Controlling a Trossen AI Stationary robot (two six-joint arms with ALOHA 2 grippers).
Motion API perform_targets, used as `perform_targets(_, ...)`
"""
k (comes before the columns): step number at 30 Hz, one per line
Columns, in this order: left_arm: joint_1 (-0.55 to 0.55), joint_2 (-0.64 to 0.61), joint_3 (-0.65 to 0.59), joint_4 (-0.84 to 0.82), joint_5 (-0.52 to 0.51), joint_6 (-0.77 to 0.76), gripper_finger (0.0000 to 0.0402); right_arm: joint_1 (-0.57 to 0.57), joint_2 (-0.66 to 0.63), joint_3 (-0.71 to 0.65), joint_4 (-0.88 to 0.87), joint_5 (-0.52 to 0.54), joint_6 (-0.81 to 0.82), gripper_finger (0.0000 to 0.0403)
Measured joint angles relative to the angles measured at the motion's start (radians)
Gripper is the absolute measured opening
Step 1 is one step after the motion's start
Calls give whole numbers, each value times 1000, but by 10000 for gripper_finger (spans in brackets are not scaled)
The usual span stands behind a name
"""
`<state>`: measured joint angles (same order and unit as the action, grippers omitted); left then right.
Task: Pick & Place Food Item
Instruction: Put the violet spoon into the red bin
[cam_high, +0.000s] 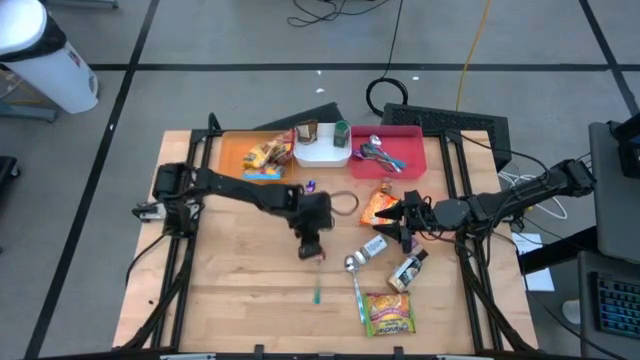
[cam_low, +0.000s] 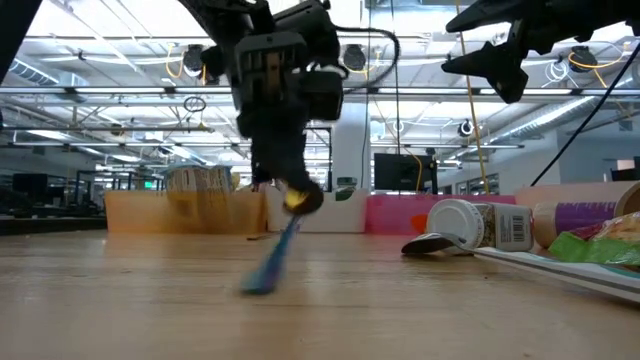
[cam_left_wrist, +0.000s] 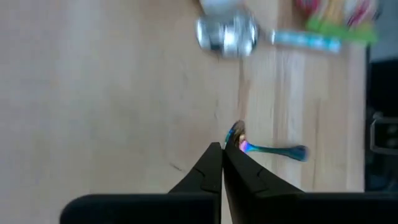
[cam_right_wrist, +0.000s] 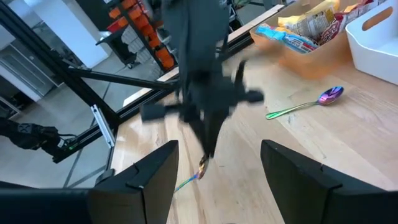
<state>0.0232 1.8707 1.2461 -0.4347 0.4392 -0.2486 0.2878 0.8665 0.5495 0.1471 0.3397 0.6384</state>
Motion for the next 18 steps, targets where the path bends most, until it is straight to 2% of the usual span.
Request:
perform_targets(7, 138, -169, 0, 5, -39, -50, 3, 0, 0, 0, 32, 10, -43, 224)
perform_targets(11, 210, -248, 0, 51, -54, -166, 2, 0, -1, 0, 136, 91, -137, 224)
perform_targets(15, 253, -295, 0, 128, -103, -307, 2, 0, 0, 2, 260, 198, -309, 224)
perform_targets(18, 264, -298, 0, 228, -118, -394, 1, 2, 2, 35, 255, 292, -442, 224)
